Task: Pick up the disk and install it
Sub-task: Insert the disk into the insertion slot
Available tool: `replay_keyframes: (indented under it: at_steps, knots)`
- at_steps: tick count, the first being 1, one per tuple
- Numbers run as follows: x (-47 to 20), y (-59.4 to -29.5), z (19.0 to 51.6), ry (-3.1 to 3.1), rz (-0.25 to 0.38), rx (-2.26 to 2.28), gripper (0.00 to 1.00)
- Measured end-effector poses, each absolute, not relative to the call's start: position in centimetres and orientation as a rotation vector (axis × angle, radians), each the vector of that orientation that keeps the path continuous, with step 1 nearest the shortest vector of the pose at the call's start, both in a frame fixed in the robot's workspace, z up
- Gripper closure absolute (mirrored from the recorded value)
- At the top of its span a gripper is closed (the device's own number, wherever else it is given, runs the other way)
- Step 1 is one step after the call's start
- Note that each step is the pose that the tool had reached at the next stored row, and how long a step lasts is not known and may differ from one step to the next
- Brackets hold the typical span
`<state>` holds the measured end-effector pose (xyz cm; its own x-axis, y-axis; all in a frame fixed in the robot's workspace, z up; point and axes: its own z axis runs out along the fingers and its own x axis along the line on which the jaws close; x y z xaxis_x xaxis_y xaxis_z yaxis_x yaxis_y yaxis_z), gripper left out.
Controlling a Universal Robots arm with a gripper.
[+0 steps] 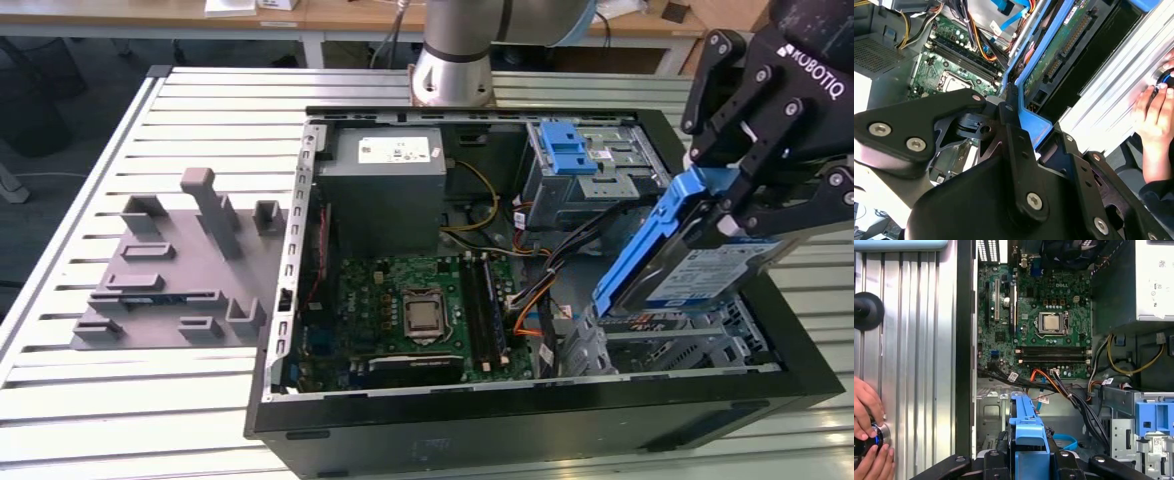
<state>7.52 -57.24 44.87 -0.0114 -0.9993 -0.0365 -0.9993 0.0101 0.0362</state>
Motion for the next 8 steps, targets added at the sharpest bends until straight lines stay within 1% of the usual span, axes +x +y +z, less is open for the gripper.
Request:
replay_keyframes:
  at_steps: [8]
  knots:
    - [7.86,-57.28,44.6,2.233,0.081,-2.208,0.63]
